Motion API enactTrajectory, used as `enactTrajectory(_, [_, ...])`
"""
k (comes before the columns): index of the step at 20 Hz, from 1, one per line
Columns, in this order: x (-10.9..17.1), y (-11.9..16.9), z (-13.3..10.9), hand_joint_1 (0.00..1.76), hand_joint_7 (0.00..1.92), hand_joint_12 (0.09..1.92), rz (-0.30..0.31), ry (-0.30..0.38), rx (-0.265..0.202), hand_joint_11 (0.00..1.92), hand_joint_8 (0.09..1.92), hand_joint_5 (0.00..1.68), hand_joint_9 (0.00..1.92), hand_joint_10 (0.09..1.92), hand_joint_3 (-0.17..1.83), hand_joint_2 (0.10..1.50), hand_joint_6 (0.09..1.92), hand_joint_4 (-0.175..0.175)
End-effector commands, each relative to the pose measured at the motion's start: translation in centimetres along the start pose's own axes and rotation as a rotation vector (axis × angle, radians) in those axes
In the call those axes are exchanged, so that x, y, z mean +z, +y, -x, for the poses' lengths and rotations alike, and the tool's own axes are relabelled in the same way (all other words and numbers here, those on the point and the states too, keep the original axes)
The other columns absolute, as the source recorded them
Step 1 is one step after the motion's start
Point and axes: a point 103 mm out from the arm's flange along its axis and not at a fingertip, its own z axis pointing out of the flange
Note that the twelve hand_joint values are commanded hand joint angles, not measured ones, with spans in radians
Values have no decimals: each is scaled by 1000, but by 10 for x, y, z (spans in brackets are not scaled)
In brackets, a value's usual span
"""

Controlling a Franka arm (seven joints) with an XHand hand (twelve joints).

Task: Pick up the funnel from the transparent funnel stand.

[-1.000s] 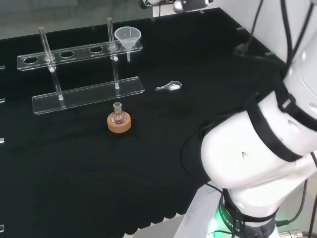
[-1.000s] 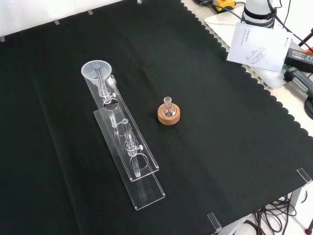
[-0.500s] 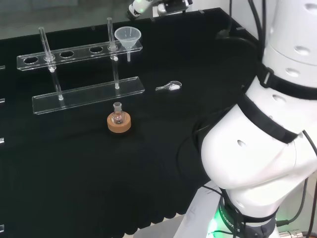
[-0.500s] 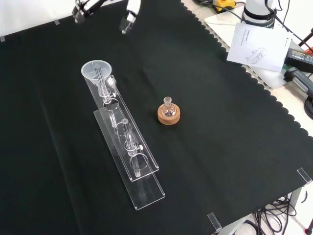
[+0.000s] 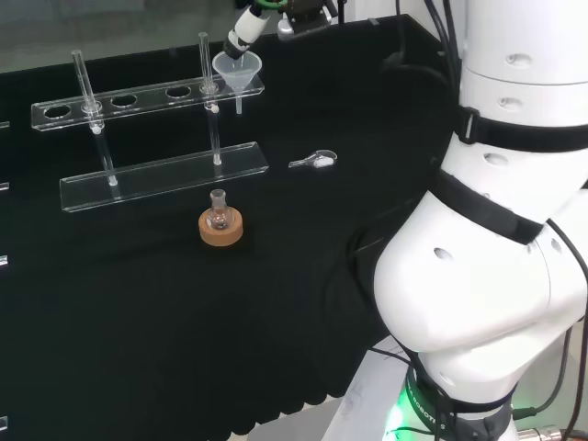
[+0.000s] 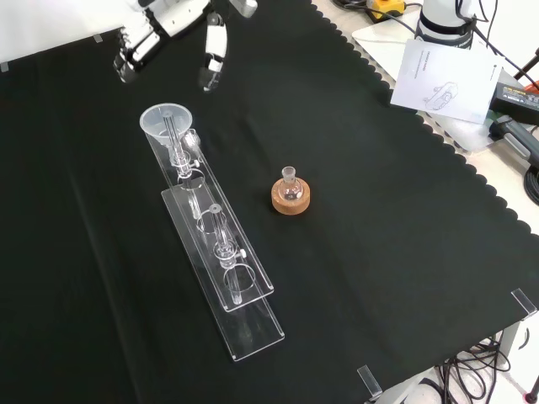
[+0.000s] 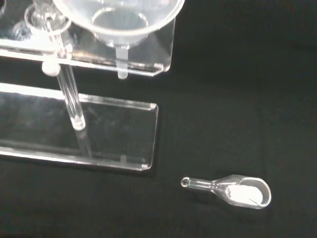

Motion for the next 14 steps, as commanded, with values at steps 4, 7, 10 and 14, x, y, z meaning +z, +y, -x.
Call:
enactTrajectory(4, [14,9,-11,585,0,1529,-38,-36,-25,134,349,130,54,810,267,739,87,24])
enactTrajectory(7, [17,13,-15,597,0,1531,-50,-42,-28,147,344,119,55,819,266,732,87,23])
enactTrajectory(10, [22,18,-20,602,0,1531,-61,-49,-30,160,341,112,54,826,268,729,87,23])
enactTrajectory(14, [27,26,-24,603,0,1530,-73,-55,-31,171,339,102,53,832,270,726,87,23])
